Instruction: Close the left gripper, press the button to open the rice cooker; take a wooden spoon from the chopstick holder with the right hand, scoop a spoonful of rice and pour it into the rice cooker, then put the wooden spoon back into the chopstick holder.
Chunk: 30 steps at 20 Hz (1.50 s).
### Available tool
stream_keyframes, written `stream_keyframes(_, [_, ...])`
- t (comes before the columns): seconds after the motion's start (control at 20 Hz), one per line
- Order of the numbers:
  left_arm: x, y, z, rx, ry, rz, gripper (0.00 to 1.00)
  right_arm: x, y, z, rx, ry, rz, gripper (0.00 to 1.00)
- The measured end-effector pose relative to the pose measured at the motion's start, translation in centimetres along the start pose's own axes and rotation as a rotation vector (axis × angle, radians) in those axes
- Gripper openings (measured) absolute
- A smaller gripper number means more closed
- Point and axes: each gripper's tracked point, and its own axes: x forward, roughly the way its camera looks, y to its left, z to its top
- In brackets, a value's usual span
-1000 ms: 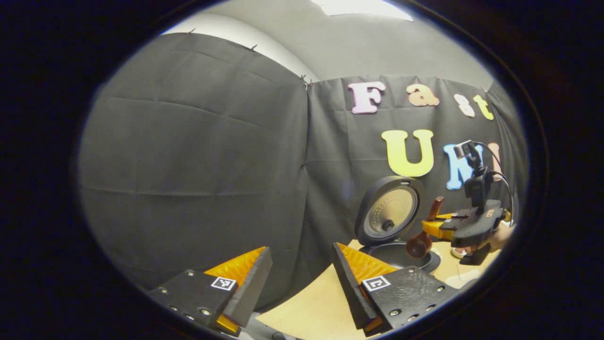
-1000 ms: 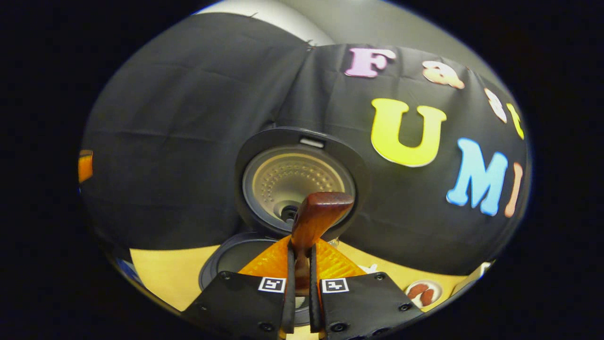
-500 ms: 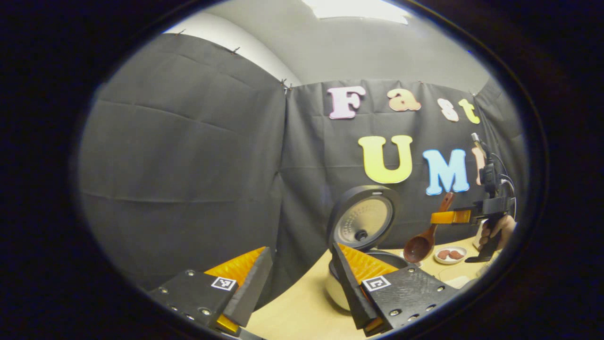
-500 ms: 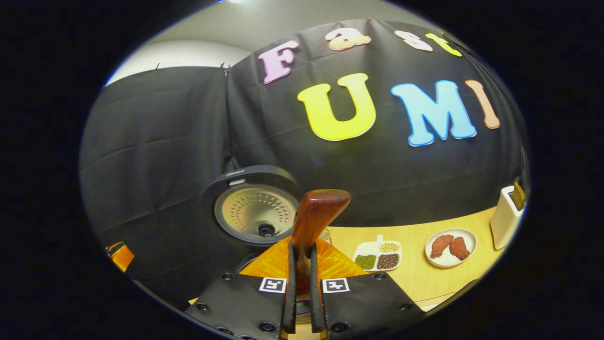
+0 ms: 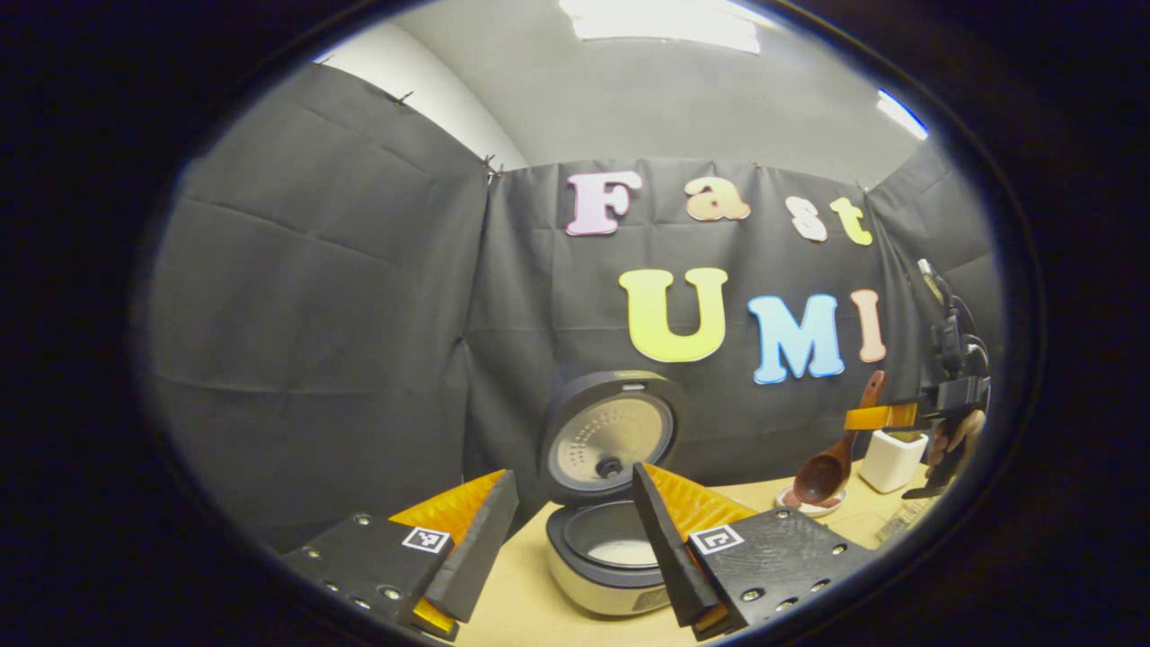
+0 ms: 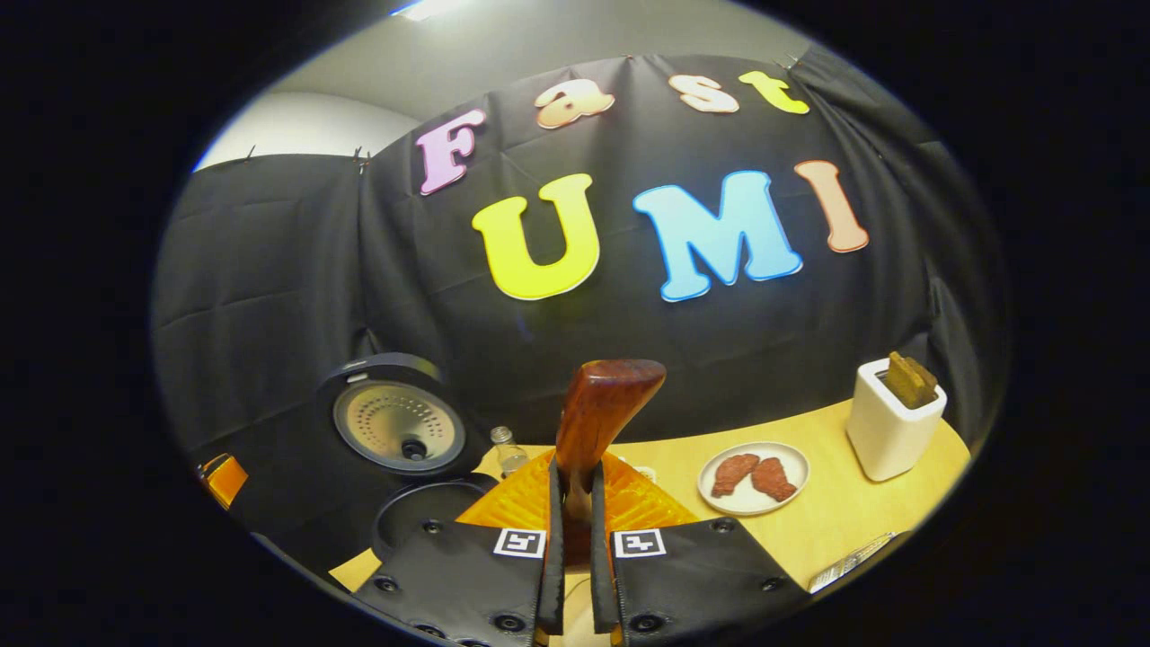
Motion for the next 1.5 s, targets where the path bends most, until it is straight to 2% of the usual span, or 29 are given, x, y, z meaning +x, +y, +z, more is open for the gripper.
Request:
stream_keyframes(0.05, [0.2, -0.9, 0.1, 0.000, -0.003, -0.014, 0.81, -0.6, -1.3, 0.3, 0.004, -0.002, -0.022, 0.14])
stream_keyframes(0.15, [0.5, -2.6, 0.3, -0.004, -0.005, -0.039, 0.81, -1.5, -3.7, 0.7, 0.009, -0.010, -0.064, 0.13])
stream_keyframes(0.25, [0.9, -4.3, 0.6, -0.012, -0.007, -0.064, 0.84, -2.7, -6.1, 1.1, 0.011, -0.016, -0.104, 0.13])
stream_keyframes(0.3, [1.0, -5.0, 0.7, -0.013, -0.008, -0.076, 0.81, -3.4, -7.2, 1.2, 0.014, -0.019, -0.123, 0.17])
stream_keyframes(0.35, [1.3, -5.7, 0.8, -0.011, -0.010, -0.086, 0.81, -4.0, -8.2, 1.4, 0.015, -0.021, -0.140, 0.10])
stream_keyframes(0.4, [1.5, -6.5, 1.0, -0.009, -0.013, -0.096, 0.77, -4.4, -9.3, 1.4, 0.014, -0.023, -0.158, 0.13])
stream_keyframes(0.45, [1.5, -7.2, 1.3, -0.009, -0.016, -0.107, 0.81, -5.1, -10.3, 1.5, 0.013, -0.023, -0.177, 0.13])
stream_keyframes(0.55, [1.5, -8.5, 1.5, -0.009, -0.020, -0.126, 0.81, -6.2, -12.4, 1.5, 0.011, -0.024, -0.212, 0.14])
stream_keyframes(0.6, [1.5, -9.1, 1.7, -0.009, -0.022, -0.133, 0.77, -6.8, -13.3, 1.4, 0.010, -0.022, -0.229, 0.14])
stream_keyframes(0.65, [1.4, -9.7, 1.8, -0.009, -0.023, -0.140, 0.81, -7.4, -14.2, 1.3, 0.011, -0.020, -0.244, 0.14])
stream_keyframes(0.85, [1.0, -11.5, 1.9, -0.013, -0.018, -0.161, 0.77, -9.6, -17.4, 0.3, 0.003, -0.008, -0.303, 0.14])
stream_keyframes(0.9, [0.9, -11.9, 2.0, -0.012, -0.017, -0.165, 0.81, -10.1, -18.2, 0.0, 0.002, -0.003, -0.315, 0.13])
stream_keyframes(0.95, [0.7, -12.3, 2.1, -0.010, -0.018, -0.169, 0.77, -10.5, -18.9, -0.3, 0.001, 0.002, -0.326, 0.13])
stream_keyframes(1.05, [0.4, -12.9, 2.3, -0.006, -0.020, -0.173, 0.81, -11.3, -20.3, -1.4, -0.011, 0.022, -0.349, 0.13])
stream_keyframes(1.1, [0.2, -13.1, 2.5, -0.003, -0.021, -0.173, 0.77, -11.6, -21.0, -2.1, -0.022, 0.035, -0.355, 0.14])
stream_keyframes(1.25, [-0.7, -13.3, 2.9, 0.009, -0.026, -0.168, 0.77, -12.5, -22.5, -4.5, -0.030, 0.078, -0.371, 0.14])
stream_keyframes(1.3, [-1.0, -13.2, 3.1, 0.014, -0.028, -0.164, 0.81, -12.6, -23.0, -5.2, -0.025, 0.090, -0.376, 0.14])
stream_keyframes(1.5, [-1.9, -12.6, 3.6, 0.027, -0.029, -0.141, 0.77, -12.9, -24.4, -7.9, -0.015, 0.142, -0.388, 0.14])
